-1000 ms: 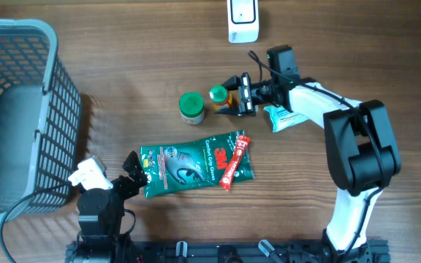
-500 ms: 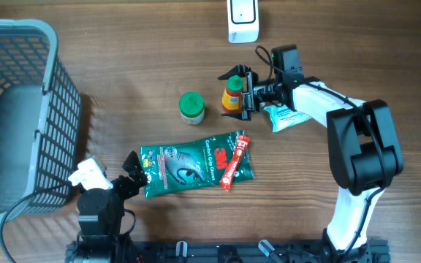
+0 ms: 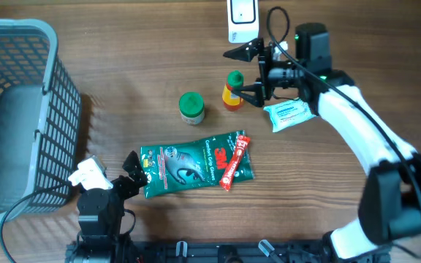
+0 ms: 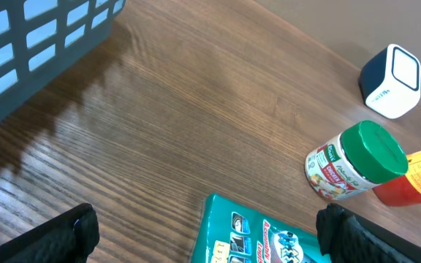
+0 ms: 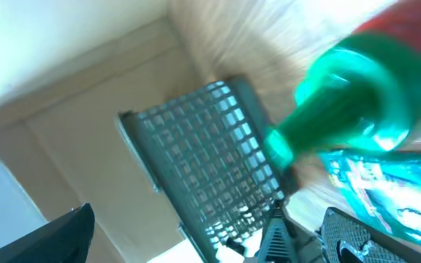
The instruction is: Scan the item barcode
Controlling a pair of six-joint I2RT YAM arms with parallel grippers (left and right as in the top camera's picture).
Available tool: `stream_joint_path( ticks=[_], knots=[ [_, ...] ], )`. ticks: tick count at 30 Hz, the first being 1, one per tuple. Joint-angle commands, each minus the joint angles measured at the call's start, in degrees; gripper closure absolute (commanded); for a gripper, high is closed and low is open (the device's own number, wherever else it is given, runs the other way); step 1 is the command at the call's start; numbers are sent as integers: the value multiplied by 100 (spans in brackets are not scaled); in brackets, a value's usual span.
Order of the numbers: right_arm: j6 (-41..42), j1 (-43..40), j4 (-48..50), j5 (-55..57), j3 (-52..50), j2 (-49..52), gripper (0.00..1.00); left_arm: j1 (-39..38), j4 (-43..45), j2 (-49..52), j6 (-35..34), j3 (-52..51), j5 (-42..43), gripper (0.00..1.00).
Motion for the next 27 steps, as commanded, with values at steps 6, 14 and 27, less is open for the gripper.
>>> stream_joint_path(
  ticks=[6, 14, 27],
  knots=[
    [-6647, -48, -1867, 1652, -20, -1104, 0, 35, -15, -26, -31, 0, 48, 0],
    [-8848, -101, -1766, 2524, -22, -1097, 0, 35, -17, -26, -31, 0, 48, 0],
    [-9729, -398, -2153, 916, -22, -1189, 0, 35, -15, -26, -31, 0, 48, 0]
  ],
)
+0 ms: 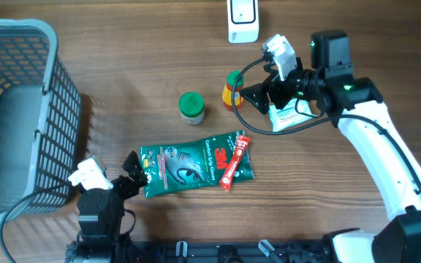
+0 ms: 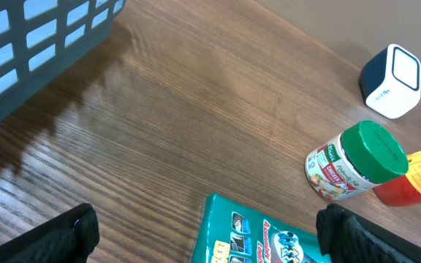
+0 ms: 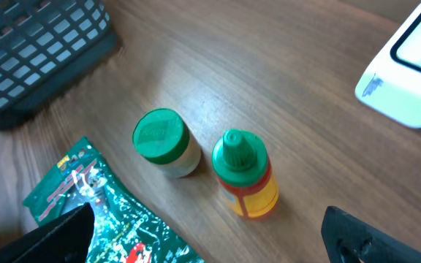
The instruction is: Scan the item barcode
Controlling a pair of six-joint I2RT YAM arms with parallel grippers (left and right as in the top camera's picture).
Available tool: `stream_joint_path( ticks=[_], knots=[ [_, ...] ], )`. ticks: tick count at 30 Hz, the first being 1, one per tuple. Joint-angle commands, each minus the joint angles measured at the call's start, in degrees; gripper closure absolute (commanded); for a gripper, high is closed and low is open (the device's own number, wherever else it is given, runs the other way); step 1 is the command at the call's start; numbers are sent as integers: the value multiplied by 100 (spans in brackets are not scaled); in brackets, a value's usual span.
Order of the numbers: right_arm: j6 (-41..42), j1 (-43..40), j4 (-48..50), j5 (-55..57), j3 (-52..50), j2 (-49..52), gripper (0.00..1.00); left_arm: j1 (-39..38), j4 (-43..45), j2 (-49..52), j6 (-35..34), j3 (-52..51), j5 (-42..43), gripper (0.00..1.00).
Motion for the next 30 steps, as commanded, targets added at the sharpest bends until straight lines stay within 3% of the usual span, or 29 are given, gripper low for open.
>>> stream_joint_path(
  ticks=[1, 4, 11, 20, 28, 30],
  knots=[
    [-586, -356, -551, -1222, -15, -205, 0, 35, -17, -28, -31, 0, 50, 0],
    [-2166, -763, -1169, -1985, -90, -175, 0, 35, -17, -28, -31, 0, 50, 0],
    [-20, -337, 1668, -1062, -251, 603, 0, 35, -17, -28, -31, 0, 50, 0],
    [363, 457, 2927, -125, -251, 1532, 0, 35, -17, -28, -31, 0, 50, 0],
    [890, 520, 3248, 101, -251, 2127, 12, 35, -15, -28, -31, 0, 52, 0],
    [927, 520, 3268, 103, -251, 2135, 20, 35, -17, -28, -31, 0, 50, 0]
  ],
)
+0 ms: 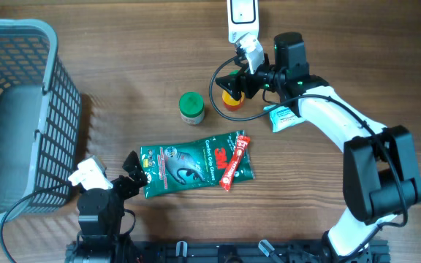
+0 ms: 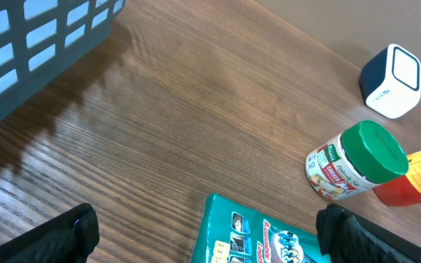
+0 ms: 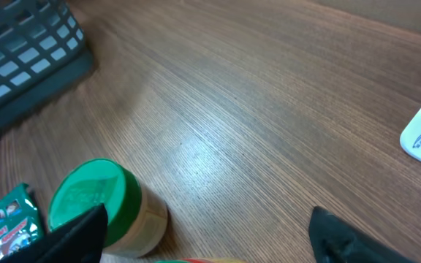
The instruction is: Scan the item barcode
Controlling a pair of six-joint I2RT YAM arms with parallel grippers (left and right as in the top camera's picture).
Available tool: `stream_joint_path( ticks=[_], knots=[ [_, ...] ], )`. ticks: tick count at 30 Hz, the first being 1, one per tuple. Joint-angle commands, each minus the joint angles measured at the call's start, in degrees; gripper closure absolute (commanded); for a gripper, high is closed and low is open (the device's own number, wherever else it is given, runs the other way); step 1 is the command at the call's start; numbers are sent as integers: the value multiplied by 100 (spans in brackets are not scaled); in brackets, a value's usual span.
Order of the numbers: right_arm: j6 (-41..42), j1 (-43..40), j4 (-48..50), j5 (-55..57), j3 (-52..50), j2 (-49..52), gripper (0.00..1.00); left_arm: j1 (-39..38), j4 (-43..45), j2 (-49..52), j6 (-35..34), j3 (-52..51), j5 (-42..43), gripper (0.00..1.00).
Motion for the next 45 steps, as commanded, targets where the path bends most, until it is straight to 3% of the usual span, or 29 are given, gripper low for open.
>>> stream_joint_path(
  ticks=[1, 4, 6, 12, 16, 21, 24, 28, 33, 45],
  knots=[
    [240, 4, 44, 96, -15, 133, 26, 35, -17, -28, -31, 0, 50, 0],
    [289, 4, 7, 116, -15, 133, 50, 35, -15, -28, -31, 0, 50, 0],
    [345, 4, -39, 116, -15, 133, 61, 35, -17, -28, -31, 0, 50, 0],
    [1469, -9, -35, 160, 26, 61, 66, 35, -17, -28, -31, 0, 50, 0],
    [2813, -216, -413, 280, 48, -420, 71, 35, -17, -28, -31, 0, 50, 0],
    [3630, -494, -1788, 691, 46, -1318, 73, 35, -17, -28, -31, 0, 50, 0],
    [4072, -623, -2861, 693, 46, -1764, 82, 35, -17, -28, -31, 0, 50, 0],
    [4052, -640, -3884, 693, 46, -2162, 83, 35, -17, -28, -31, 0, 50, 0],
    [4035, -640, -4041, 896, 46, -2505, 83, 35, -17, -28, -31, 0, 50, 0],
    [2876, -483, -3657, 4225, 275, -2634, 82, 35, -15, -28, -31, 0, 50, 0]
  ],
)
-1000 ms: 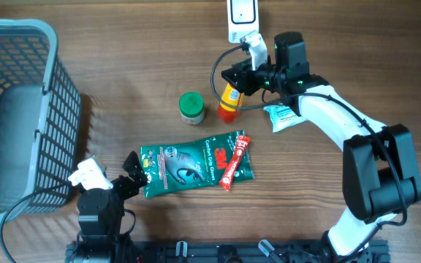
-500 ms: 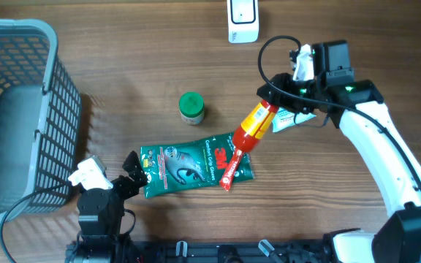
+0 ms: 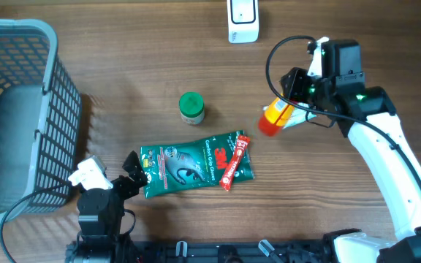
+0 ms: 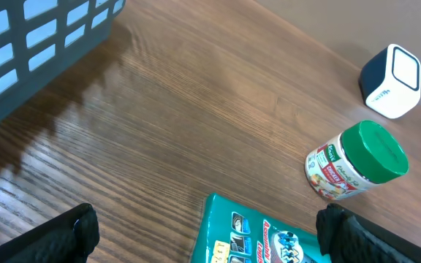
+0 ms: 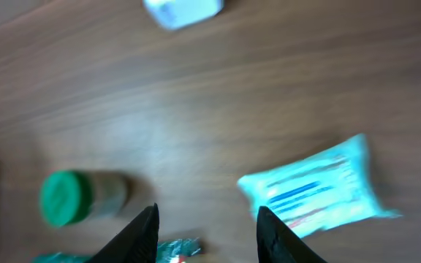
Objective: Scan the item barcode
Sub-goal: 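Grasp the sauce bottle again and lift it toward the scanner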
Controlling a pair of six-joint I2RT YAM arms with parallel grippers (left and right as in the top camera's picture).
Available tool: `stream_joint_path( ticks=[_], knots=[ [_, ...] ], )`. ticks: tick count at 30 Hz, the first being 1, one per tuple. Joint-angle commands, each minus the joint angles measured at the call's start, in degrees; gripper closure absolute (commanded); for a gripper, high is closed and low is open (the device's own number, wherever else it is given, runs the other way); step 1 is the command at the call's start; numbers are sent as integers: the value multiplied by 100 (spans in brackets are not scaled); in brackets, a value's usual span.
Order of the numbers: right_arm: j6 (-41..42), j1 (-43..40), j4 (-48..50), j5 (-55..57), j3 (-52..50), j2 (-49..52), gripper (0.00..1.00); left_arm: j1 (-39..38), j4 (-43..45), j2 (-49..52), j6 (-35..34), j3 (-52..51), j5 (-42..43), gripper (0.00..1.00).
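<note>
An orange sauce bottle (image 3: 273, 120) with a yellow label hangs tilted over the table right of centre. My right gripper (image 3: 289, 101) is shut on its upper end. In the right wrist view the two fingers (image 5: 149, 232) stand narrowed and the bottle itself is out of frame. The white scanner (image 3: 241, 17) stands at the far edge, also visible as a white scanner (image 5: 183, 11) at the top of the right wrist view. My left gripper (image 4: 210, 235) rests open at the near left, over the end of the green packet (image 4: 269, 234).
A green-lidded jar (image 3: 191, 107) stands mid-table. The green packet (image 3: 194, 165) with a red stick (image 3: 234, 162) lies in front of it. A blue-white sachet (image 5: 314, 191) lies under the right arm. A grey basket (image 3: 20, 109) fills the left side.
My right gripper was open at the bottle beside the jar. Now it is shut on the bottle and holds it tilted farther right, above the sachet. The left arm is unchanged.
My right gripper first stood open by the bottle near the scanner, then was back over the sachet, then open around the bottle again. Now the bottle is off its spot and in that gripper. The left arm stayed still throughout.
</note>
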Motion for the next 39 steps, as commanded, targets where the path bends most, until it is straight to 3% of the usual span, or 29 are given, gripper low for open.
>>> stream_joint_path(
  ticks=[1, 6, 12, 16, 21, 28, 31, 39],
  knots=[
    [-435, 238, 118, 1635, 374, -114, 82, 35, -17, -28, -31, 0, 50, 0],
    [-1294, 844, 1008, 3403, 557, -61, 74, 35, -17, -28, -31, 0, 50, 0],
    [-2599, 1202, 2439, 5064, 776, 852, 74, 35, -17, -28, -31, 0, 50, 0],
    [-3512, 1316, 3189, 5536, 1790, 2013, 76, 35, -17, -28, -31, 0, 50, 0],
    [-4572, 1316, 3770, 6314, 3768, 4004, 80, 35, -17, -28, -31, 0, 50, 0],
    [-7099, 1552, 6067, 6655, 5554, 6216, 83, 35, -17, -28, -31, 0, 50, 0],
    [-7368, 1633, 6295, 6478, 5812, 6634, 84, 35, -15, -28, -31, 0, 50, 0],
    [-7018, 1843, 6236, 6054, 5855, 6690, 82, 35, -15, -28, -31, 0, 50, 0]
  ],
)
